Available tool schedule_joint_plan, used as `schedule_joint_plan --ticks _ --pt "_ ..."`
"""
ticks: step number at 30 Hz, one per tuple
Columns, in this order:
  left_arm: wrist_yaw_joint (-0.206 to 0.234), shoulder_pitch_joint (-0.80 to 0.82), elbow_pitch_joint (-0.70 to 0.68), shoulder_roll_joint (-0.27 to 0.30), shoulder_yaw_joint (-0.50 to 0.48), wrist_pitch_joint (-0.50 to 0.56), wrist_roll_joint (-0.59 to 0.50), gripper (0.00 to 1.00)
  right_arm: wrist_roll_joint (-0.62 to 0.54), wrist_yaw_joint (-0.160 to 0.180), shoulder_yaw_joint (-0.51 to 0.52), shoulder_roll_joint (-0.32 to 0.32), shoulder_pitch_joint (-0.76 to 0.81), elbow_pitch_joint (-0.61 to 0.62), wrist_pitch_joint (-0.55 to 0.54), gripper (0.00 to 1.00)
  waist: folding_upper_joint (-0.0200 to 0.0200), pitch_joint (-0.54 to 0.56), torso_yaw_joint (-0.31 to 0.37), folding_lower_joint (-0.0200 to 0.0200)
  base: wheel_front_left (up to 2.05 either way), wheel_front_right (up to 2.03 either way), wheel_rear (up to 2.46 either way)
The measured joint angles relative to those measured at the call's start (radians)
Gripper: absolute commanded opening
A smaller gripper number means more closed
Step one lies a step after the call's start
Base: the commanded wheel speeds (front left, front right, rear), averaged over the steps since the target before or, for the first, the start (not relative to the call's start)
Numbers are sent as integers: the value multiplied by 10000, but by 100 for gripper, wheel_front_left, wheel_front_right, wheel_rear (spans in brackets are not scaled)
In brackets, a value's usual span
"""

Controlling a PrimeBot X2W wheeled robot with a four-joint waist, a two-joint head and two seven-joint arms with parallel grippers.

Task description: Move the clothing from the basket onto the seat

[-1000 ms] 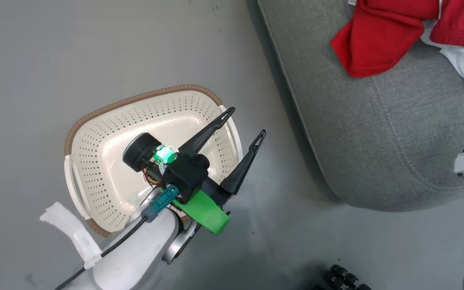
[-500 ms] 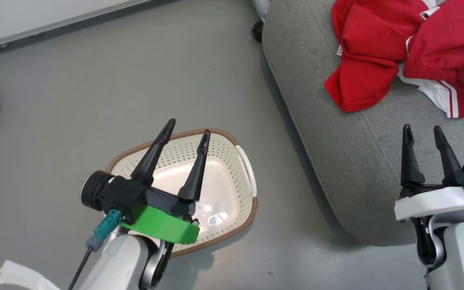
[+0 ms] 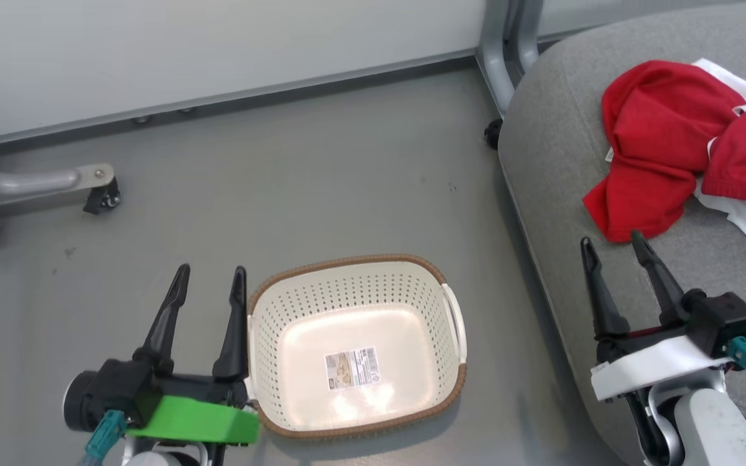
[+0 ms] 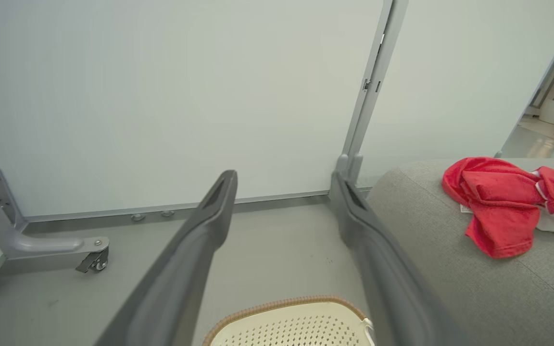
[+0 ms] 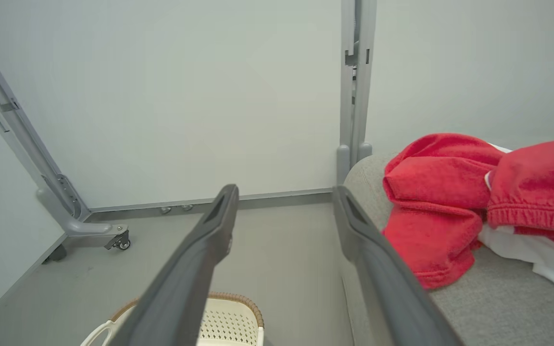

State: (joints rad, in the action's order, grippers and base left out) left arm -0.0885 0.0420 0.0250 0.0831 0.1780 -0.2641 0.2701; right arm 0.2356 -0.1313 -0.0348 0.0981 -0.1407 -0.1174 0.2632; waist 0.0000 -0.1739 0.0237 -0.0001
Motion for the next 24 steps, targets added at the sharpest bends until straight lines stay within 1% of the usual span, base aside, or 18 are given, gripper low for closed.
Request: schedule_joint_plan --ticks 4,11,17,24 --pt "-119 -720 -4 -86 -623 0 -265 100 -86 0 -188 15 417 82 0 100 0 573 -250 0 0 0 0" --pt "-267 -1714 -56 -155 -1532 -2 -550 100 -372 0 -416 -67 1126 217 2 100 0 1526 -476 0 0 0 0" --pt "-345 -2092 -29 -255 -1716 0 -815 100 -531 0 -506 -165 1758 247 0 100 0 2121 -555 0 0 0 0" --pt "-360 -2226 54 -301 -1695 0 -961 100 -587 0 -548 -213 1958 236 0 100 0 2412 -530 0 0 0 0"
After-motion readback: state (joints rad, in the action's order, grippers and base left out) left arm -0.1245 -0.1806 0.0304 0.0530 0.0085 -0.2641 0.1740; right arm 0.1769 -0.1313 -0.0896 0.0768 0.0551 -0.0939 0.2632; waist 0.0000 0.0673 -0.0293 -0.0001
